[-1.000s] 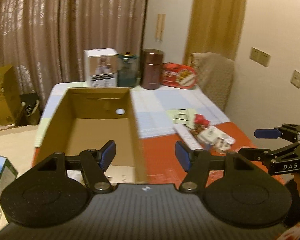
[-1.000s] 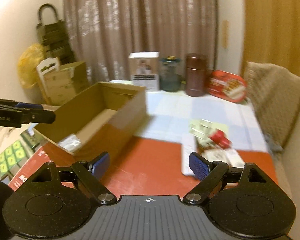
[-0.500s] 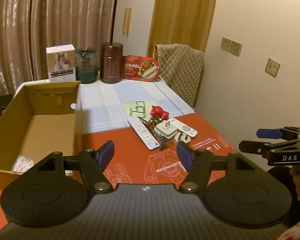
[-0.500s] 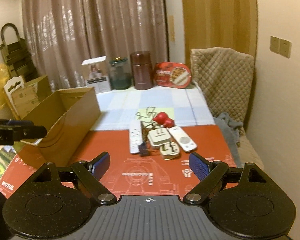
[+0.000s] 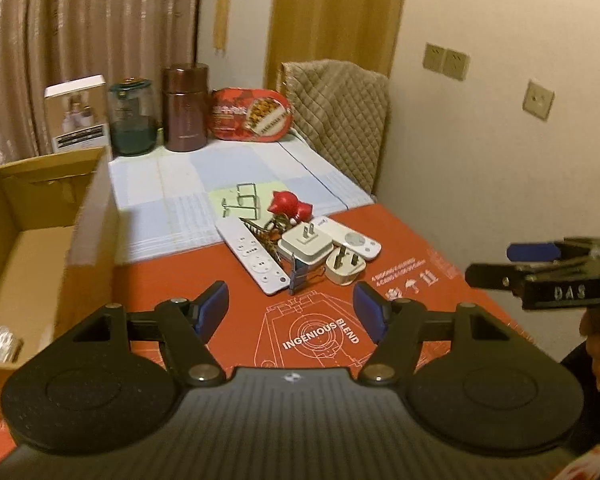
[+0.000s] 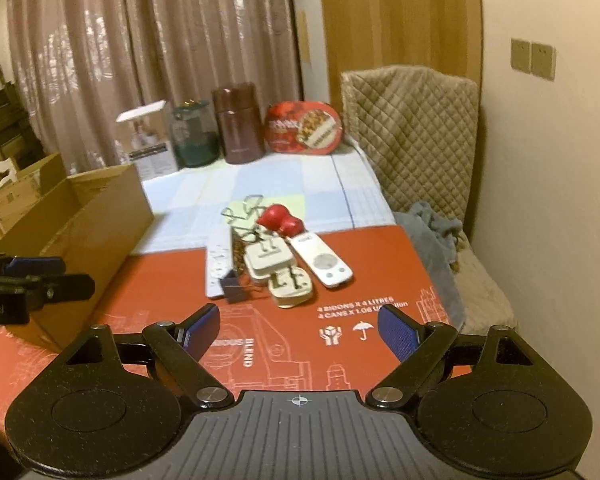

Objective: Organize rigid objects
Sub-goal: 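Grasp the white three-pin plug with the right tool while the left tool approaches the blue binder clip, then close the left tool on the blue binder clip and lift it while the right tool holds the plug, then carry the clip and plug over the cardboard box and open both tools to drop them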

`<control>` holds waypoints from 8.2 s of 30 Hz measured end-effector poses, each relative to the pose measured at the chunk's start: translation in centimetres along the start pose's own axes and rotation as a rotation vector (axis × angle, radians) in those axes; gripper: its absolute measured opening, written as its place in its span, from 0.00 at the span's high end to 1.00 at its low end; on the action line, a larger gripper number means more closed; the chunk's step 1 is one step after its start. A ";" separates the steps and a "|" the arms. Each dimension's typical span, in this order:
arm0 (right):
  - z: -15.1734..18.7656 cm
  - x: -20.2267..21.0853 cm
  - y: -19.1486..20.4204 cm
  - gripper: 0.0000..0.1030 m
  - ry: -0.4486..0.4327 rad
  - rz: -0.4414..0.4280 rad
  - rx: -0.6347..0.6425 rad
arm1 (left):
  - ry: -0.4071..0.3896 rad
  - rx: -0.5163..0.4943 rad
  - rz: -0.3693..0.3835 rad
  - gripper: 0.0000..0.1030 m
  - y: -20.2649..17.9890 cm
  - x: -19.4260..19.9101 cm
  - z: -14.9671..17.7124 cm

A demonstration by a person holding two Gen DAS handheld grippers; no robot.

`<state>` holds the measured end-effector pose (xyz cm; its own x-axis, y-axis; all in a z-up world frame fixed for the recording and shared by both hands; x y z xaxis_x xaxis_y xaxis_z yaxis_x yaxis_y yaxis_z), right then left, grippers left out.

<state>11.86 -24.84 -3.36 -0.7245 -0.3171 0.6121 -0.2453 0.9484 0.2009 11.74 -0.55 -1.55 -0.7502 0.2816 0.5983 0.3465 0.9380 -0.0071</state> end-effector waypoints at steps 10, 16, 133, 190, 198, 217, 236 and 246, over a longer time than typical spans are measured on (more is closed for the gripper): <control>0.0 -8.4 -1.2 0.20 0.073 -0.082 0.070 | 0.042 -0.123 0.011 0.38 -0.2 -7.9 2.2; -0.3 -13.6 -1.2 0.22 0.129 -0.105 0.094 | 0.065 -0.150 0.014 0.45 0.6 -12.2 2.7; -1.6 -17.9 6.1 0.55 0.248 -0.186 0.123 | 0.020 -0.052 -0.050 0.72 2.9 -11.4 5.8; -3.1 -17.4 5.9 0.55 0.185 -0.205 0.084 | 0.095 -0.115 0.004 0.65 3.0 -11.4 3.8; -6.1 -14.5 7.7 0.55 0.121 -0.268 0.020 | 0.006 -0.086 -0.059 0.65 4.9 -4.8 -0.4; -9.8 -17.8 33.3 0.55 0.178 -0.507 0.491 | 0.095 0.027 -0.369 0.65 27.0 2.9 -1.5; -3.4 -25.1 36.8 0.55 0.239 -0.435 0.860 | 0.160 0.052 -0.326 0.65 30.6 -1.8 0.9; -3.3 -25.1 36.1 0.55 0.249 -0.423 0.856 | 0.122 0.081 -0.323 0.59 30.9 -1.3 0.6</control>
<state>23.36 17.37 -8.96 -0.3376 -0.5259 0.7807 -0.9073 0.4025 -0.1212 23.07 28.21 -3.03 -0.7393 -0.0535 0.6712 0.0528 0.9892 0.1370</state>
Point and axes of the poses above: each gripper's, at about its wrist camera, not at the fingertips, and x roughly against the way its jaws point, y to its left, z to its underside, the point moved 4 cm from there along -x, roughly the way its jaws point, and after that the axes turned 6 degrees about -x, right-handed, at the moved point
